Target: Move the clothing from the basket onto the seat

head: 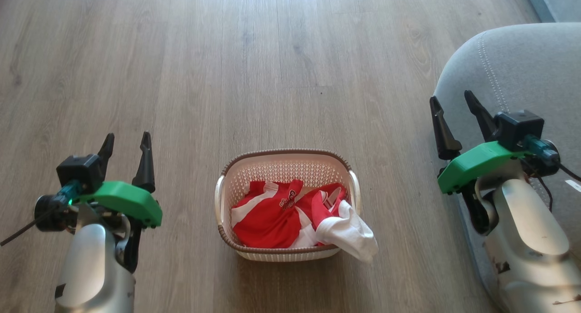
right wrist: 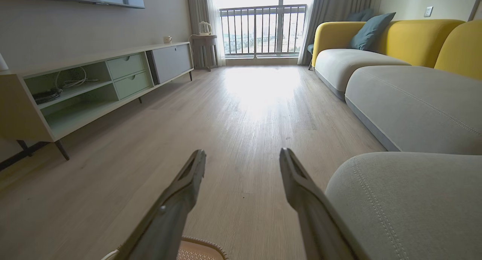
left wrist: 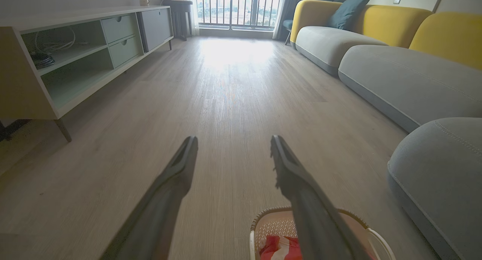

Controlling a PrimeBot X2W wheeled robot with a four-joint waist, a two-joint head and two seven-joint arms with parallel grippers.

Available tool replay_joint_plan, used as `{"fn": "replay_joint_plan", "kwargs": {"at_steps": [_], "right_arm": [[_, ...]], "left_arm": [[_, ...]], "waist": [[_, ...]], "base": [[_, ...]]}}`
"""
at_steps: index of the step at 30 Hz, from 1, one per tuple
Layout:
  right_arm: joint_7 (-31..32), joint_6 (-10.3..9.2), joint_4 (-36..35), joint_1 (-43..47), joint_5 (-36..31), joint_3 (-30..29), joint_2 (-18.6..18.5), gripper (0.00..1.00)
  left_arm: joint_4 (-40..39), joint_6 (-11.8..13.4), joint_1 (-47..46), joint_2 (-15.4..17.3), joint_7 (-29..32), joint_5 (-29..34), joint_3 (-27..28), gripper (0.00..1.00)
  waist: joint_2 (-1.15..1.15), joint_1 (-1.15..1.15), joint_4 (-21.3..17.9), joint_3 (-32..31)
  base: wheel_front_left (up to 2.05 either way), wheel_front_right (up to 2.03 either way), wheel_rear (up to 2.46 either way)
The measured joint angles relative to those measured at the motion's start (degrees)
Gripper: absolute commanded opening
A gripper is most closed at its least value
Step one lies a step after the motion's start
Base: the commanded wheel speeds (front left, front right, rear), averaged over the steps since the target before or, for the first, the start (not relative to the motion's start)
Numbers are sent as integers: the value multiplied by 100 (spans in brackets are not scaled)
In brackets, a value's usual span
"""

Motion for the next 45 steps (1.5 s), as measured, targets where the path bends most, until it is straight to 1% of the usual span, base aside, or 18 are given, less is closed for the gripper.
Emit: {"fn": "replay_joint_plan", "kwargs": {"at_steps": [13, 22, 31, 35, 36, 45], "right_arm": [[0, 0, -116, 3, -101, -135, 42, 100], [-5, 0, -459, -127, -123, -170, 43, 100], [-5, 0, -1095, -520, -275, -316, 78, 100], [-5, 0, -1305, -764, -297, -313, 133, 100], [-5, 0, -1305, -764, -297, -313, 133, 100], [-7, 0, -1795, -1327, -322, -303, 202, 100]], "left_arm": [[-3, -1, 0, -60, 0, 100, 74, 100], [-4, -1, 0, -82, 0, 99, -42, 100], [19, -1, -248, -92, 0, 73, -219, 100], [71, -2, -465, -93, -1, -55, -435, 100], [71, -2, -465, -93, -1, -55, -435, 100], [159, -2, -842, -98, -1, -294, -935, 100]], "waist": [[0, 0, 22, 41], [0, 0, -30, 403], [0, 0, -128, 1077], [0, 1, -185, 1474], [0, 1, -185, 1474], [0, 1, -389, 2434]], "base": [[0, 0, 0], [0, 0, 0], [0, 0, 0], [0, 0, 0], [0, 0, 0], [0, 0, 0]]}}
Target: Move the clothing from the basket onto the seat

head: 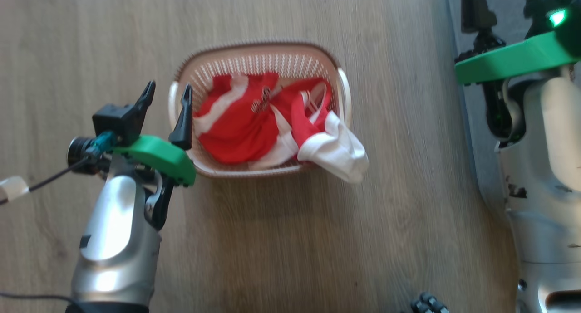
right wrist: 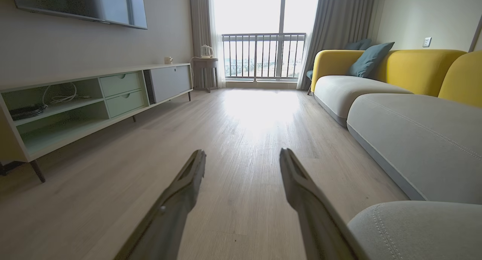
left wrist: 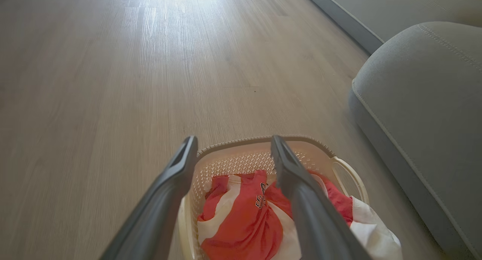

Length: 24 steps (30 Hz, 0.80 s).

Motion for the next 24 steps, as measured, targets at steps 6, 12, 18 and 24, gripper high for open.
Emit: {"fn": "replay_joint_plan", "kwargs": {"at_steps": [6, 12, 18, 24], "right_arm": [[-15, 0, -428, -145, -32, 19, 77, 100], [-16, 0, -813, -181, -33, 42, 175, 100], [-16, 0, -892, -182, -33, 47, 252, 100], [-16, 0, -938, -188, -40, 65, 333, 100]], "left_arm": [[20, 0, -338, 0, 0, -69, -233, 100], [202, 0, -712, -3, -16, 9, -505, 100], [511, 0, -1155, 1, -16, 9, -1053, 100], [1047, 0, -1449, 15, -16, -360, -1840, 100]], "waist": [[0, 0, -155, 641], [0, 0, -334, 1357], [0, 0, -498, 1880], [0, -1, -736, 2214]], "base": [[0, 0, 0], [0, 0, 0], [0, 0, 0], [0, 0, 0]]}}
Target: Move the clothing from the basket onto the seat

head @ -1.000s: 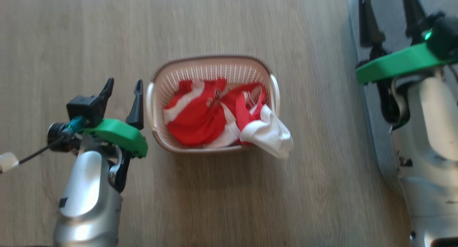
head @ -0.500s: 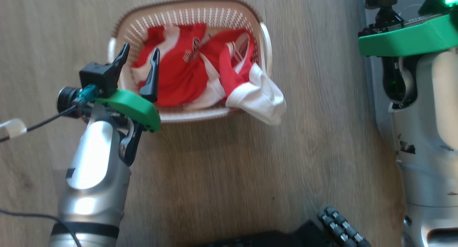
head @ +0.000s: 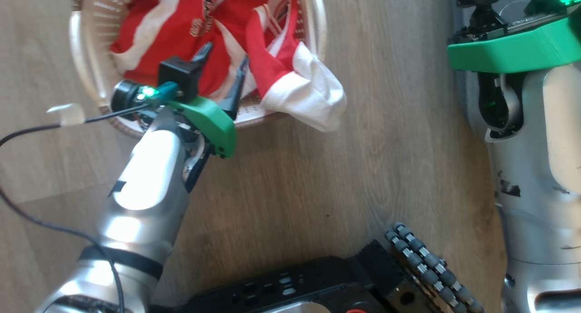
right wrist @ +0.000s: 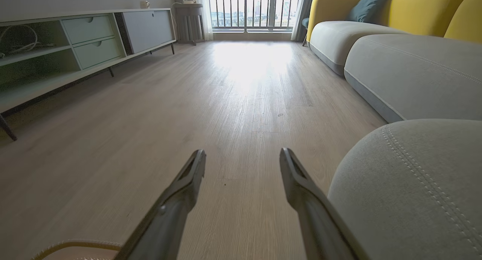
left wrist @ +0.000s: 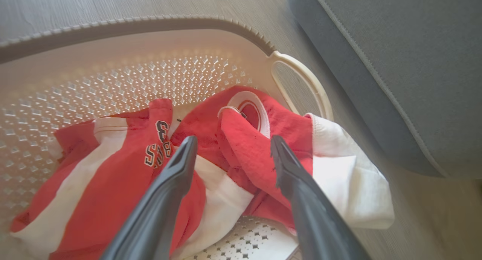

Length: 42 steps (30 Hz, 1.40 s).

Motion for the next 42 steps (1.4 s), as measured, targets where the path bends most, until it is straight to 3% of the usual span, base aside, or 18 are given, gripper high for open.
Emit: {"fn": "replay_joint_plan", "kwargs": {"at_steps": [9, 24, 25, 26, 33, 42], "right_arm": [[0, 0, -18, -12, 88, 91, 19, 100], [0, 0, -83, -15, 480, 200, 41, 100], [0, 0, -87, -16, 493, 201, 42, 100], [0, 0, -88, -16, 498, 200, 42, 100], [0, 0, -81, -15, 513, 148, 48, 100], [0, 0, 88, 3, 349, 113, 49, 100]], "left_arm": [[805, 0, -616, 5, 0, -591, -827, 100], [2424, 0, -1508, 35, 0, -839, -1199, 100], [2471, 0, -1552, 38, 0, -870, -1214, 69], [2512, 0, -1585, 38, 0, -889, -1217, 3], [2350, 0, -1616, 98, 0, -980, -1225, 0], [1728, 1, -1248, 156, 0, -1021, -938, 0]], "waist": [[0, 0, -361, 246], [0, 0, -906, 640], [0, 0, -937, 666], [0, 0, -962, 684], [0, 0, -929, 611], [0, 0, -605, 83]], "base": [[0, 0, 0], [0, 0, 0], [0, 0, 0], [0, 0, 0], [0, 0, 0], [0, 0, 0]]}}
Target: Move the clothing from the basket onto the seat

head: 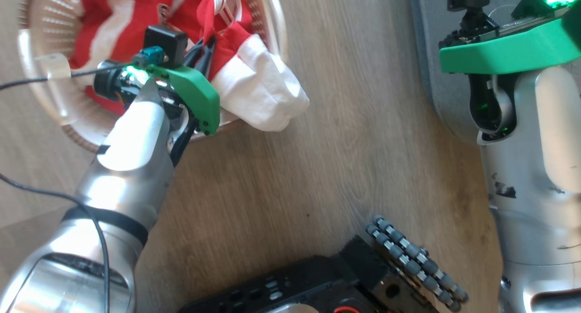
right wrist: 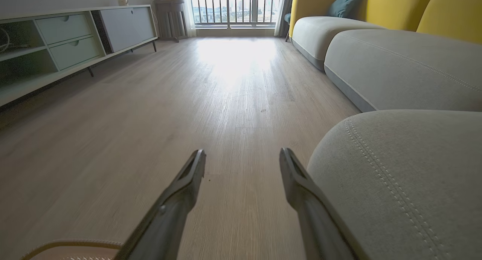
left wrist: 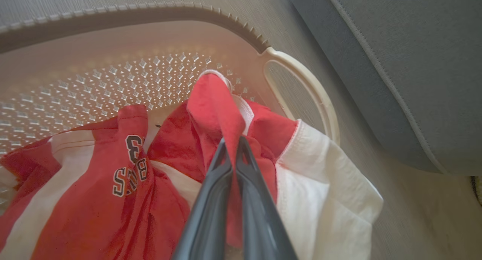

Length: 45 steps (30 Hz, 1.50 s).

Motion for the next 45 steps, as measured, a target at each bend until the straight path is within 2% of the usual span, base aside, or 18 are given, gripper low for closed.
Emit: {"fn": "replay_joint_plan", "kwargs": {"at_steps": [11, 23, 45], "right_arm": [[0, 0, 243, 39, -344, 30, -2, 100], [1, 0, 643, 442, -388, 143, -79, 100], [1, 0, 1348, 1422, -382, 185, -194, 100]], "left_arm": [[-805, 0, 478, -73, 0, 75, 296, 0], [-1591, 0, 1050, -136, 0, 222, 454, 0], [-3029, -1, 1718, -163, 0, 263, 837, 0]], "waist": [[0, 0, 495, -777], [0, 0, 1027, -1792], [0, 0, 1598, -3376]], "base": [[0, 0, 0], [0, 0, 0], [0, 0, 0]]}}
